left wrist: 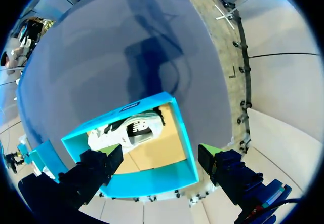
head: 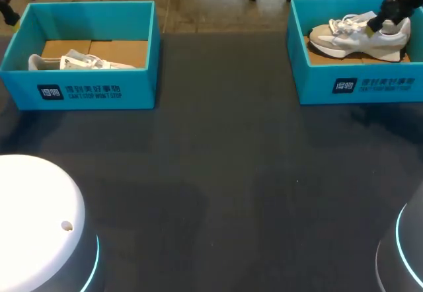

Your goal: Take the shoe out of the shoebox, open the shoe tongue, remove and reinsert the insole, then place the shoe into the shoebox

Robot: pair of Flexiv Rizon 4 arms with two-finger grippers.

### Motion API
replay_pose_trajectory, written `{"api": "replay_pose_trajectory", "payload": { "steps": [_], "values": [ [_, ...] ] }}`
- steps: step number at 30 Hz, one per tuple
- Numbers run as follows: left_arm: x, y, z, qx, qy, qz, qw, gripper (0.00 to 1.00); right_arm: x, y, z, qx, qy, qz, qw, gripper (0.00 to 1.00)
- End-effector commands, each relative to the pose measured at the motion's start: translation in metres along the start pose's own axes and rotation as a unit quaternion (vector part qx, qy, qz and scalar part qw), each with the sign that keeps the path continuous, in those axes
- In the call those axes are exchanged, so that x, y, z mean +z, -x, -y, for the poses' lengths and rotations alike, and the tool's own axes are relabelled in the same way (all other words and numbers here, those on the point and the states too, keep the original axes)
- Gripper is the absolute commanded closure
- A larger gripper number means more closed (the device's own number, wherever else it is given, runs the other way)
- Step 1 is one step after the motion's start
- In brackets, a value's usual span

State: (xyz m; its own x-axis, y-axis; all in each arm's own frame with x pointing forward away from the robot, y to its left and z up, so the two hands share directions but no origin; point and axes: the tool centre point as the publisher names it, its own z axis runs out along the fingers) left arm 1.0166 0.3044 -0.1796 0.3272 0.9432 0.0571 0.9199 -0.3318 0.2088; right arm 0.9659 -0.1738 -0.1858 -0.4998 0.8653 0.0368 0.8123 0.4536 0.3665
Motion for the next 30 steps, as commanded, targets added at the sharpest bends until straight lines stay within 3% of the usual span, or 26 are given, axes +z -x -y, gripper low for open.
{"api": "replay_pose_trajectory", "payload": {
  "steps": [1, 4, 10, 17, 30],
  "values": [
    [0.0, 0.0, 0.0, 0.0, 0.0, -0.001, 1.0, 0.0, 0.015, 0.016, -0.009, 0.138, 0.049, 0.059, 0.987, 0.0],
    [0.0, 0.0, 0.0, 0.0, 0.0, -0.001, 1.0, 0.0, 0.03, 0.032, -0.015, 0.176, 0.052, 0.062, 0.981, 0.0],
    [0.0, 0.0, 0.0, 0.0, 0.0, -0.001, 1.0, 0.0, 0.06, 0.057, -0.013, 0.207, 0.014, 0.072, 0.976, 0.0],
    [0.0, 0.0, 0.0, 0.0, 0.0, -0.001, 1.0, 0.0, 0.071, 0.084, -0.001, 0.237, -0.006, 0.08, 0.968, 0.0],
    [0.0, 0.0, 0.0, 0.0, 0.0, -0.001, 1.0, 0.0, 0.066, 0.08, 0.0, 0.239, -0.008, 0.064, 0.969, 0.0]
  ]
}}
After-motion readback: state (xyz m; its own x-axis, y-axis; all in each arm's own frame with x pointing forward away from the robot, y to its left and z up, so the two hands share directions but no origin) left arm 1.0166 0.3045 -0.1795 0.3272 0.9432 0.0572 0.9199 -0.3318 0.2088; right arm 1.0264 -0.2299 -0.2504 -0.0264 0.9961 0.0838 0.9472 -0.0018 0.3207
